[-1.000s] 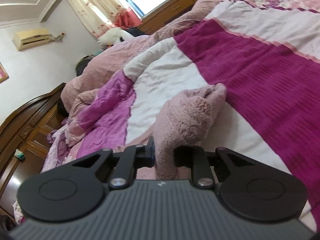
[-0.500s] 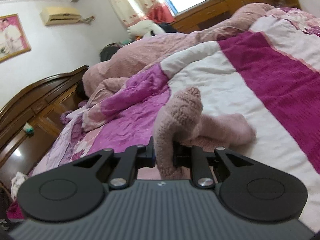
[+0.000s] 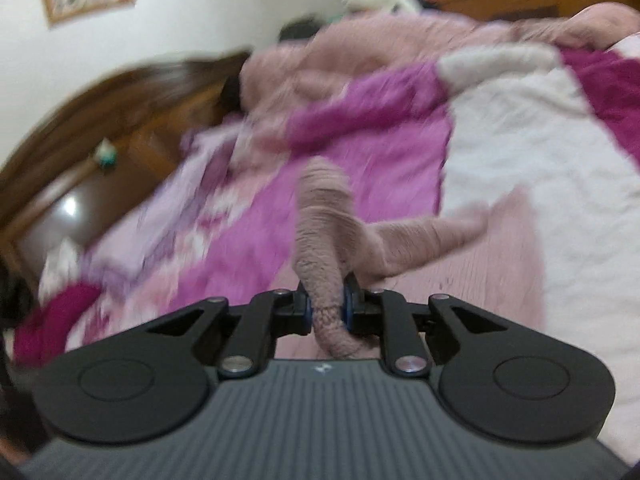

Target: Fold small clothes

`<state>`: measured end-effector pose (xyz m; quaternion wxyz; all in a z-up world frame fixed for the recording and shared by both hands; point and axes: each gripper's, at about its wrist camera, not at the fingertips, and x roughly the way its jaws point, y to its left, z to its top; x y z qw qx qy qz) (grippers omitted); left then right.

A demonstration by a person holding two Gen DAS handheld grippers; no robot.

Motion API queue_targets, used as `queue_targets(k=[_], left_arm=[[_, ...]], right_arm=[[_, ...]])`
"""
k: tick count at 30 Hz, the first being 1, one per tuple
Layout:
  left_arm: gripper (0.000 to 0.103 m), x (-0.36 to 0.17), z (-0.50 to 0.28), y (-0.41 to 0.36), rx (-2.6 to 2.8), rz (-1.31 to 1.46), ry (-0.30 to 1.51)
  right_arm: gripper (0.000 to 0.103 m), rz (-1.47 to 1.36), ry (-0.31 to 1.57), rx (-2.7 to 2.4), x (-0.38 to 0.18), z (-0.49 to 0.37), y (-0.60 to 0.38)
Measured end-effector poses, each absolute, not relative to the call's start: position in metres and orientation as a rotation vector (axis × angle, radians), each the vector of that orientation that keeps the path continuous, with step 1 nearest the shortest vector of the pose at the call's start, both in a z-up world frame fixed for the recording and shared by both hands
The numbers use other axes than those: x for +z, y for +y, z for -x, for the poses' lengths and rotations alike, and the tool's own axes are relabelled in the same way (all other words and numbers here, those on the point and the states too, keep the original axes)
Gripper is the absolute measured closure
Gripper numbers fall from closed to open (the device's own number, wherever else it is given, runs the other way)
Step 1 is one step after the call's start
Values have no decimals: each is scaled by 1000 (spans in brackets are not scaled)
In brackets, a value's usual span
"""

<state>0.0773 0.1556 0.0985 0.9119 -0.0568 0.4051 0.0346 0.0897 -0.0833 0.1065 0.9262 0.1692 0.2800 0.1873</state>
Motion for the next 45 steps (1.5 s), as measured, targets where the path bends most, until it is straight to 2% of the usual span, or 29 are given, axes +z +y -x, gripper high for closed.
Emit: queue_targets(k=[5, 17, 23, 26, 30, 31, 32, 34, 35, 45], left_arm=[[63, 98, -74, 164, 73, 116, 825], [63, 116, -79, 171, 36, 159, 769], [63, 123, -88, 174, -4, 180, 770], [63, 128, -95, 169, -50, 196, 771], [63, 134, -111, 158, -125, 237, 775], [63, 136, -116, 154, -142, 236, 774], [61, 138, -121, 149, -159, 229, 775], [48, 138, -133, 139, -190, 212, 779], [46, 138, -138, 134, -198, 202, 780], [45, 104, -195, 110, -234, 137, 831]], right_arm=[[85, -267, 638, 418, 74, -80, -62], [85, -368, 555, 510, 92, -74, -59], [83, -269, 610, 506, 66, -68, -42], [77, -254, 606, 499, 70, -61, -45], [49, -278, 622, 534, 85, -50, -53], [47, -287, 620, 546, 88, -46, -56], [47, -293, 613, 558, 92, -40, -59], [47, -283, 598, 567, 100, -30, -65], [47, -279, 589, 561, 104, -27, -68], [47, -353, 489, 312, 123, -27, -135]])
